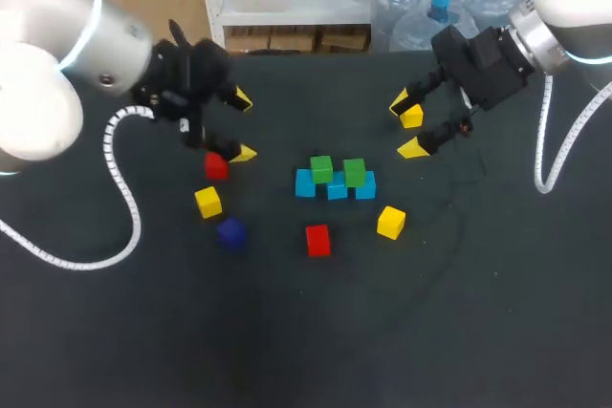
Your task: Place the blue cubes, place green cubes on the blue cubes, place the yellow cubes on the green cubes, then place the red cubes on the yellow cubes, and place purple cube on the red cubes.
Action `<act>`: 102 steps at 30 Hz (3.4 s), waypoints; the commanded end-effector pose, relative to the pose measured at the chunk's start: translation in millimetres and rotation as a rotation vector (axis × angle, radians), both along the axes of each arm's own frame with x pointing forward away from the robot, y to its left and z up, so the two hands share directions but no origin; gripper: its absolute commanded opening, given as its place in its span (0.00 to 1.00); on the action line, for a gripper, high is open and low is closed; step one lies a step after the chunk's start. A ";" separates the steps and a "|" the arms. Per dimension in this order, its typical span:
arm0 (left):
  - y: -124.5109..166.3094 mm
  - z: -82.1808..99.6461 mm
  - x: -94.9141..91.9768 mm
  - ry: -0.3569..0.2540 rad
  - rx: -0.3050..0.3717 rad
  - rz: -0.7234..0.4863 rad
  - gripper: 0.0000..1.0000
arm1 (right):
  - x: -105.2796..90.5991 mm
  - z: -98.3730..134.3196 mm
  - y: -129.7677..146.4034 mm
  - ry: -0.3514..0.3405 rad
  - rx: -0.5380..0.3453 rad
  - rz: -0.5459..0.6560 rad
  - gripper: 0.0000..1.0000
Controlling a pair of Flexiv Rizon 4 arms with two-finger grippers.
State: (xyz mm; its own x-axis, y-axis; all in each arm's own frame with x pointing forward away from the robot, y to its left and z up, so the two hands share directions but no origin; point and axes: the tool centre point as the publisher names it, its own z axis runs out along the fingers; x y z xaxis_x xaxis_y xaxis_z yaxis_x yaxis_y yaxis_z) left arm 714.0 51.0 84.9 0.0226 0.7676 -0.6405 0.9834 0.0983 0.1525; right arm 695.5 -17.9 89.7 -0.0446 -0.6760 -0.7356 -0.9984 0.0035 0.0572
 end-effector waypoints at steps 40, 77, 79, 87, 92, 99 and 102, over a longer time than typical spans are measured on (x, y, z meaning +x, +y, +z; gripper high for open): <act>19.9 18.1 -5.3 -0.004 -0.014 0.025 1.00 | -120.8 0.2 -24.7 0.101 -0.261 -0.190 1.00; 19.9 18.1 -5.3 -0.004 -0.014 0.025 1.00 | -182.8 -51.8 0.0 0.158 -0.560 -0.172 1.00; 19.9 18.1 -5.3 -0.004 -0.014 0.025 1.00 | -182.9 -54.5 2.7 0.177 -0.563 -0.162 1.00; 19.9 18.1 -5.3 -0.004 -0.014 0.025 1.00 | -178.7 -52.7 1.7 0.189 -0.585 -0.164 1.00; 19.9 18.1 -5.3 -0.004 -0.014 0.025 1.00 | -174.8 -48.4 -1.1 0.184 -0.632 -0.170 1.00; 19.9 18.1 -5.3 -0.004 -0.014 0.025 1.00 | -164.9 -41.7 -4.9 0.172 -0.652 -0.173 1.00; 19.9 18.1 -5.3 -0.004 -0.014 0.025 1.00 | -159.7 -45.2 -5.0 0.177 -0.672 -0.159 1.00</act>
State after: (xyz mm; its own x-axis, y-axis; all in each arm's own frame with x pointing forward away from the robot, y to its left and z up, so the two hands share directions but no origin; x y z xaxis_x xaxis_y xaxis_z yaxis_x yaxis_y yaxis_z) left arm 709.7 69.5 103.9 0.0025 0.7622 -0.6473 0.9804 0.1256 0.1516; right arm 529.4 -26.2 47.5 -0.2628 -0.9536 -0.1471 -0.9599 0.2430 0.1399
